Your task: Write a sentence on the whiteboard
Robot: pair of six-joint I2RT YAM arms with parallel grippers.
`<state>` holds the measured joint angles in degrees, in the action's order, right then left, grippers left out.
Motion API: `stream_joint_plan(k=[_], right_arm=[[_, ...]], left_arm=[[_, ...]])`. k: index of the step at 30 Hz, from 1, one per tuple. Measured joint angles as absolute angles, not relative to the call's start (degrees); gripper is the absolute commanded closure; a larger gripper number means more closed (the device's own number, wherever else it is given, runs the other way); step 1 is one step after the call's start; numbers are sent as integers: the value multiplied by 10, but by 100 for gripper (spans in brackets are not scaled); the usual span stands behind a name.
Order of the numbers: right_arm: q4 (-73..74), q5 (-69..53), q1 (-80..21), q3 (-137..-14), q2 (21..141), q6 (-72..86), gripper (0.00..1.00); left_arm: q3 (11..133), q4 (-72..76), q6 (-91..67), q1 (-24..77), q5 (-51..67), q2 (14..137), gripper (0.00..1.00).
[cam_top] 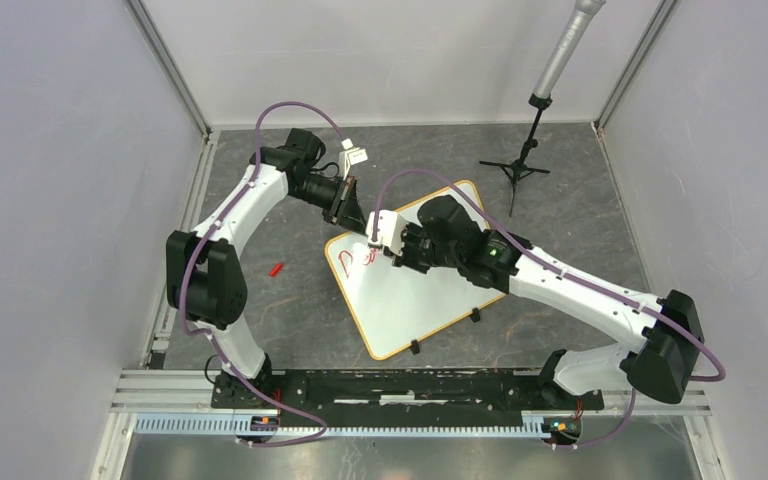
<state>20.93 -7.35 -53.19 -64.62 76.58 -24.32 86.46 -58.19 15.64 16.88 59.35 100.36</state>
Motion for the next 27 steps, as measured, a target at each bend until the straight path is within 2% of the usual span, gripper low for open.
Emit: stream_joint_plan(k=[27], right_arm=[[224,-65,-532,-638,754,-254,100]], left_arm=[[866,-582,156,169,592,1005,98]])
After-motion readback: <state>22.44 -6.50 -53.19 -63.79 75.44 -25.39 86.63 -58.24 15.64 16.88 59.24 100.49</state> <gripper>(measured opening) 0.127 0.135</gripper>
